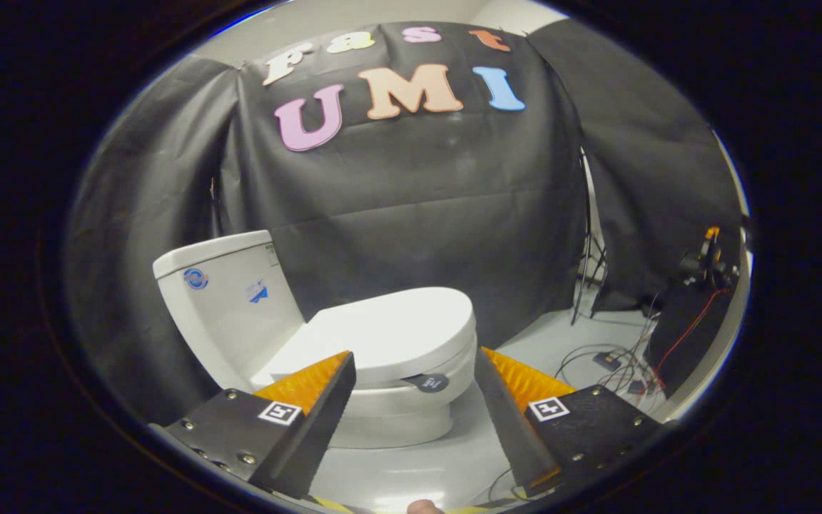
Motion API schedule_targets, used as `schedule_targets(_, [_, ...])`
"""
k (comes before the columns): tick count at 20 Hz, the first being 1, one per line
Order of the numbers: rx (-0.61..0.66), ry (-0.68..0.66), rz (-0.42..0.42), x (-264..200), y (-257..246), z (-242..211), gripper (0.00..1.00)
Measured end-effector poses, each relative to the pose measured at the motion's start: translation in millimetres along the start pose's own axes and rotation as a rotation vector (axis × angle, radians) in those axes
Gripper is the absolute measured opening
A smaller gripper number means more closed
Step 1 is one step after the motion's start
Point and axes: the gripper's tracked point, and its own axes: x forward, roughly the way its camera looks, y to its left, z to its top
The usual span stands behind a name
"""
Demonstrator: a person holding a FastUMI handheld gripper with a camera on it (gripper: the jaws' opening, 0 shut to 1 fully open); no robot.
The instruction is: Open the toilet lid.
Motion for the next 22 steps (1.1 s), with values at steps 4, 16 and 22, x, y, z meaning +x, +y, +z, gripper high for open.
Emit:
schedule_targets(4, [0.124,0.089,-0.030,24.8,-5.0,-17.5,1.00])
schedule_targets(16, [0.662,0.353,-0.082,117.3,-39.0,-107.0,0.89])
schedule_targets(22, [0.813,0.375,-0.124,132.9,-52.0,-117.4,0.32])
